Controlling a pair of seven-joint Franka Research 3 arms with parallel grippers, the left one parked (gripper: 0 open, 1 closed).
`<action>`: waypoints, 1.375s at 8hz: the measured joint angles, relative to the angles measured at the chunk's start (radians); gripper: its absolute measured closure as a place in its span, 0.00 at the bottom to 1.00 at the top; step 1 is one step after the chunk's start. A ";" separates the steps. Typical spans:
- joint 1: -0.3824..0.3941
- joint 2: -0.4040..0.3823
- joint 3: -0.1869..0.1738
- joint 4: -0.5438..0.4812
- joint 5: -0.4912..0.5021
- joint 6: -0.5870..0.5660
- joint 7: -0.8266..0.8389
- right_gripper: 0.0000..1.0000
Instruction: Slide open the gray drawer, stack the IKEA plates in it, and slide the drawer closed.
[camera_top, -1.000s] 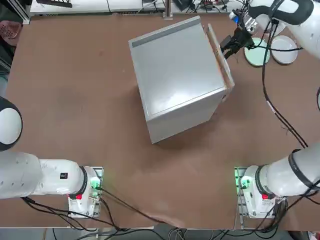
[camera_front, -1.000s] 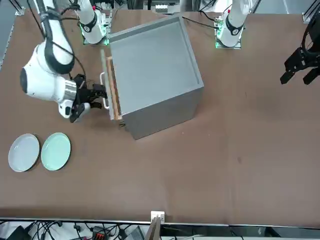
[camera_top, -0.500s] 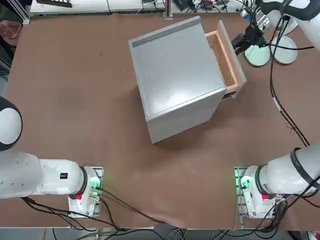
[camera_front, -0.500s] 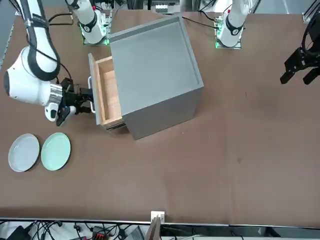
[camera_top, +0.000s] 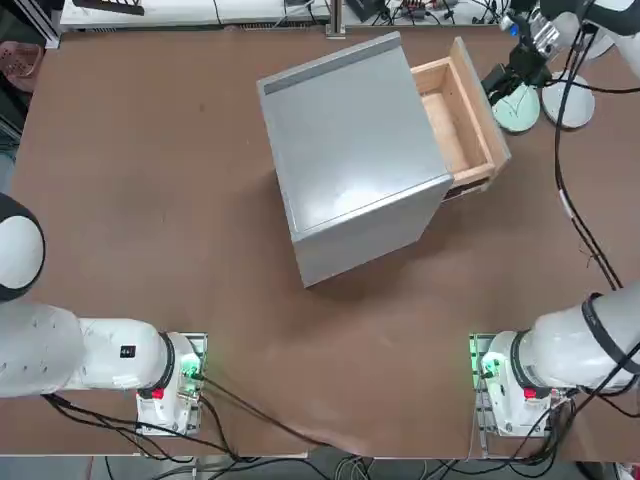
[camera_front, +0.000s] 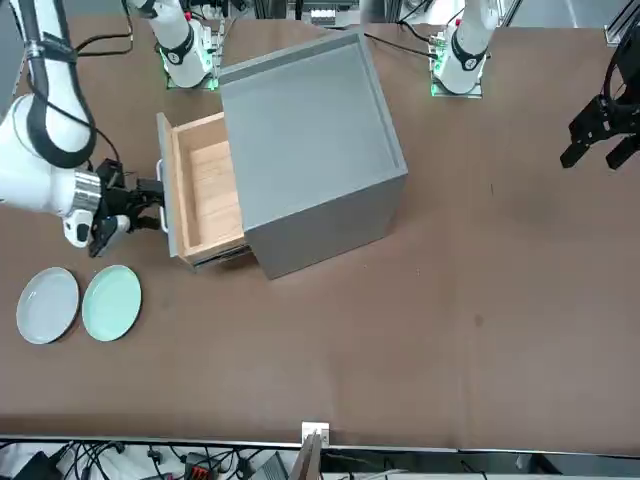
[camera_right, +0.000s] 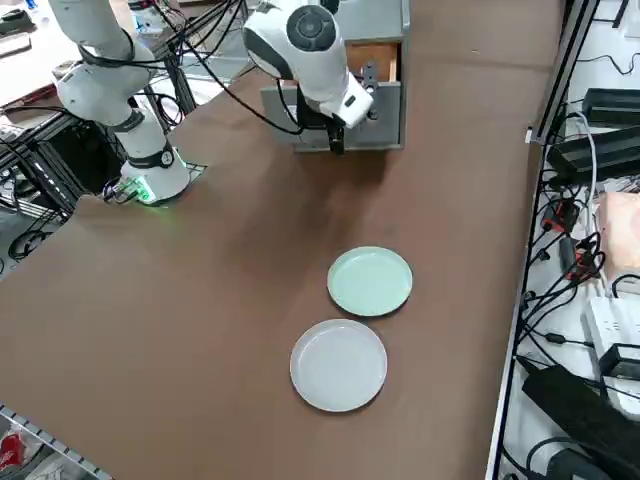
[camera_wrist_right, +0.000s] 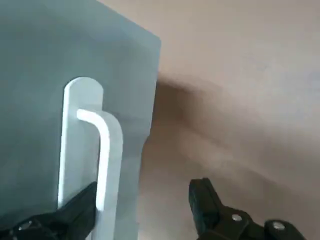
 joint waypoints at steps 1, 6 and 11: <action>-0.030 0.007 0.000 0.010 -0.007 -0.008 -0.029 0.00; -0.085 0.034 0.030 0.071 -0.053 -0.096 -0.053 0.00; -0.264 0.163 -0.030 0.421 -0.156 -0.248 0.119 0.01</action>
